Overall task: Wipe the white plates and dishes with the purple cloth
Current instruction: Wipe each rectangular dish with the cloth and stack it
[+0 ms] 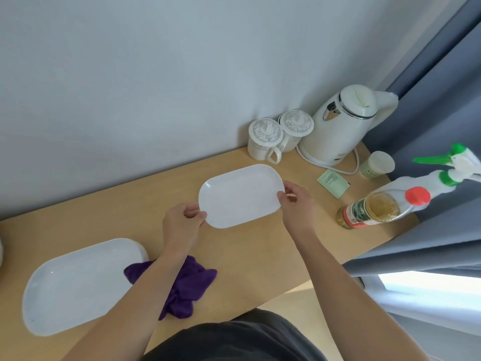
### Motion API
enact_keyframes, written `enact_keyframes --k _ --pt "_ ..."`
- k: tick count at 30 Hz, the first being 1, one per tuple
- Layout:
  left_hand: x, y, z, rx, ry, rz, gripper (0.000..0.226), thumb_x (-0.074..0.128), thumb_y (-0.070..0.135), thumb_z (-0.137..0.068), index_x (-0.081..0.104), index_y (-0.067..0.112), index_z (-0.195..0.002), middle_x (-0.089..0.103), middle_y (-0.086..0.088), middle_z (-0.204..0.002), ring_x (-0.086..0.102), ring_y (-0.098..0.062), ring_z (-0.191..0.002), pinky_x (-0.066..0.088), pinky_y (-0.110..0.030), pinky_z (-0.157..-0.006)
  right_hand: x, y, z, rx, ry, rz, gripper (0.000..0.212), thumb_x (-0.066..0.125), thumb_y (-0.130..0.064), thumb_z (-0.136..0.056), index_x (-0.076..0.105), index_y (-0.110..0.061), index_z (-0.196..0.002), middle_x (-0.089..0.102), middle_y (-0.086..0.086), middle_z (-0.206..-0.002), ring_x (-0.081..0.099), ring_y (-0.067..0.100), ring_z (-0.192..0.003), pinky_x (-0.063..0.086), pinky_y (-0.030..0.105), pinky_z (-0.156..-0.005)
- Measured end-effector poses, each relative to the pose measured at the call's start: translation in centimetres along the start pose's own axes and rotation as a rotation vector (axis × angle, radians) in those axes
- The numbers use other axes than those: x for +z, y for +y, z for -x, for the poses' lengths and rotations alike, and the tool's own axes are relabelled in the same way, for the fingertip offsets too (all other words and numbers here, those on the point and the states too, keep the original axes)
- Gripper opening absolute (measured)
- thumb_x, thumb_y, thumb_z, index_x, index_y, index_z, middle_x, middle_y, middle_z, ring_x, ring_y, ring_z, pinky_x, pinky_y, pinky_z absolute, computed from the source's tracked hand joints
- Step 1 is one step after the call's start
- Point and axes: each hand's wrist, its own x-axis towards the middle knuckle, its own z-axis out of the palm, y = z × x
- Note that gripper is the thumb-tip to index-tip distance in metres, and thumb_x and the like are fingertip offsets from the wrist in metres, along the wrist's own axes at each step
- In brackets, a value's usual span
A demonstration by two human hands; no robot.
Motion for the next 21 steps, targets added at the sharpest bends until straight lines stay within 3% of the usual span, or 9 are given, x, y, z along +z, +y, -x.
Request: enact_keyframes --k 7,17,21 --pt "2.8 -0.5 -1.8 0.033 0.034 -0.090 0.016 0.072 0.011 -0.085 0.070 0.019 -0.098 0.071 0.006 -0.087 0.070 -0.016 -0.083 0.057 -0.034 -0.083 1.2 2.7 -2.9 0.018 -0.044 0.111 0.034 0.059 -0.012 -0.095 0.068 -0.021 -0.127 0.064 -0.001 -0.111 0.058 0.008 -0.090 0.041 0.020 -0.080" --pt "3.6 -1.5 -2.2 0.052 0.040 -0.131 0.015 0.072 0.011 -0.086 0.068 0.020 -0.098 0.070 0.007 -0.084 0.069 -0.012 -0.077 0.052 -0.023 -0.074 1.8 4.3 -3.5 0.011 -0.053 0.133 0.038 0.062 -0.011 -0.093 0.068 -0.025 -0.127 0.063 0.001 -0.100 0.057 0.014 -0.088 0.044 0.024 -0.084" --pt "3.1 -1.9 -2.5 0.066 0.006 -0.173 0.016 0.074 0.017 -0.085 0.068 0.022 -0.099 0.070 0.007 -0.087 0.069 -0.015 -0.082 0.056 -0.034 -0.082 1.6 4.3 -3.4 0.007 -0.067 0.166 0.035 0.064 -0.014 -0.092 0.068 -0.024 -0.125 0.062 0.002 -0.103 0.058 0.017 -0.091 0.049 0.030 -0.087"
